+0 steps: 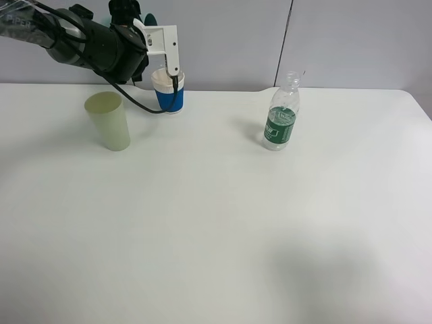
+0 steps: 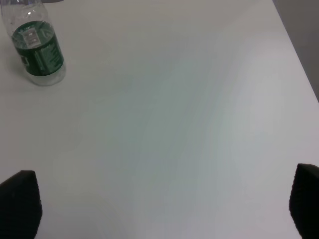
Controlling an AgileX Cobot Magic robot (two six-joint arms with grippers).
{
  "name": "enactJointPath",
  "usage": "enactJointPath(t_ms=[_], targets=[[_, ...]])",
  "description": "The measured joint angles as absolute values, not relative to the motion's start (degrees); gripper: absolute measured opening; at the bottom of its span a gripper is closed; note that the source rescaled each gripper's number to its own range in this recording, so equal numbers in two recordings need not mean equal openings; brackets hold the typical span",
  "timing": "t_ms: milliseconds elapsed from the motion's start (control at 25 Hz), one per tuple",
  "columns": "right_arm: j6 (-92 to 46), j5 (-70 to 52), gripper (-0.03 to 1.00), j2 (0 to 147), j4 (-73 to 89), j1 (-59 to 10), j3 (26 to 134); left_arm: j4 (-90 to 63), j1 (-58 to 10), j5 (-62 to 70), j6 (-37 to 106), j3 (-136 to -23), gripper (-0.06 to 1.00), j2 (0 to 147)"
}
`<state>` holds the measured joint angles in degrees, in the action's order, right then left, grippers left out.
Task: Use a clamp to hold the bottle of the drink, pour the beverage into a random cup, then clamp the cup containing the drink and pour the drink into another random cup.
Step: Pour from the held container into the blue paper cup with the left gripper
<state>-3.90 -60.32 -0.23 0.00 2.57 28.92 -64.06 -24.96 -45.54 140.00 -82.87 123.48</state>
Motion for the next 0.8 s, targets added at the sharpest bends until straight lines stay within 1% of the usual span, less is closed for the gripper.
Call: enactJointPath(t_ms=[600,800], targets=[[-3.9,-60.3,1.00,-0.2,0.0,2.6,28.9,-62.3,-25.0,-46.2,149.5,-82.9,0.03,123.5],[-3.9,-60.3,1.00,-0.2,0.0,2.6,28.9,-60.6,-25.0,-46.2,150.7,-82.9,0.03,123.5]])
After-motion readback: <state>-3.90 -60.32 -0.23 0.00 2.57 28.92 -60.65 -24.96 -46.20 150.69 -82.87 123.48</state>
